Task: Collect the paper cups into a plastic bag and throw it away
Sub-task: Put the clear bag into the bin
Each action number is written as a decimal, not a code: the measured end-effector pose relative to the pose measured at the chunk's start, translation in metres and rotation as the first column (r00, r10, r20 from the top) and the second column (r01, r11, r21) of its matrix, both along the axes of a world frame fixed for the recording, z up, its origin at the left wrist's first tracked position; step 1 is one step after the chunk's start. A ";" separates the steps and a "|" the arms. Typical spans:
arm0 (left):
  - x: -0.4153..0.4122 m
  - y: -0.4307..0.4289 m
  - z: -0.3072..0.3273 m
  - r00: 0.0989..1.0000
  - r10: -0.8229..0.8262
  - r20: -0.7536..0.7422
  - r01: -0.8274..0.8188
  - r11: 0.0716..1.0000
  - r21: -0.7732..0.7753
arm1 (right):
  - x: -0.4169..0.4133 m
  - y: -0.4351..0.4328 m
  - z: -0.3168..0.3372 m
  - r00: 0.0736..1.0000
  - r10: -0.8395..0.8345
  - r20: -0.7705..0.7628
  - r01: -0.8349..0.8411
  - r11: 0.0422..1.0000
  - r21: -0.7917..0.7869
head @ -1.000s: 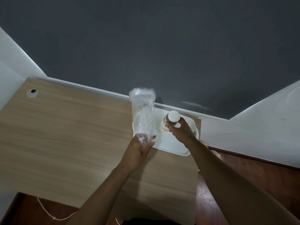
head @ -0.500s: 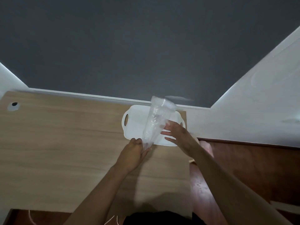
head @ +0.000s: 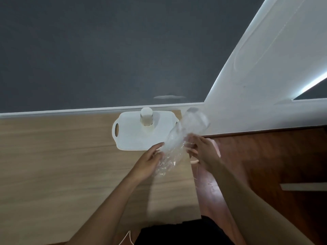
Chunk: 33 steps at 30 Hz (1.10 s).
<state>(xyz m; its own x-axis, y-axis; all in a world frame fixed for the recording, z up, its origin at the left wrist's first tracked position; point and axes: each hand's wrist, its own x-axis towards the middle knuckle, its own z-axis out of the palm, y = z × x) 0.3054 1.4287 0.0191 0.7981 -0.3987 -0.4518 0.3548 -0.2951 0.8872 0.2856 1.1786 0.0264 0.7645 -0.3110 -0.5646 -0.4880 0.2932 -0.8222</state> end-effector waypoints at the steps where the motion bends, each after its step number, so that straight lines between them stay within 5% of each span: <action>1: 0.001 -0.008 0.000 1.000 0.000 0.012 0.000 1.000 0.010 | -0.003 -0.006 0.000 1.000 0.008 -0.009 -0.008 0.999 0.036; 6: 0.006 -0.069 -0.008 0.999 0.014 0.039 -0.016 0.998 0.067 | -0.011 -0.036 -0.008 0.974 0.206 -0.094 -0.192 0.971 0.143; 13: 0.011 -0.162 -0.041 0.995 -0.090 0.039 0.078 0.967 0.242 | -0.026 -0.087 -0.031 0.959 0.179 -0.220 -0.149 0.978 0.147; 28: 0.043 -0.301 -0.178 0.953 -0.039 -0.300 0.161 0.905 0.394 | 0.012 -0.202 -0.171 0.866 0.152 -0.476 -0.130 0.988 0.079; 33: 0.056 -0.320 -0.222 0.947 -0.015 -0.321 0.154 0.899 0.410 | 0.027 -0.228 -0.227 0.821 0.255 -0.511 -0.279 0.960 0.032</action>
<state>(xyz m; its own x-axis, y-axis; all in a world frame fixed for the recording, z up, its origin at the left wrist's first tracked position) 0.3615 1.1083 -0.2029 0.5672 -0.1728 -0.8053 0.5409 -0.6592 0.5224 0.3131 0.9509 -0.2004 0.4328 -0.1689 -0.8855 -0.8920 0.0615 -0.4478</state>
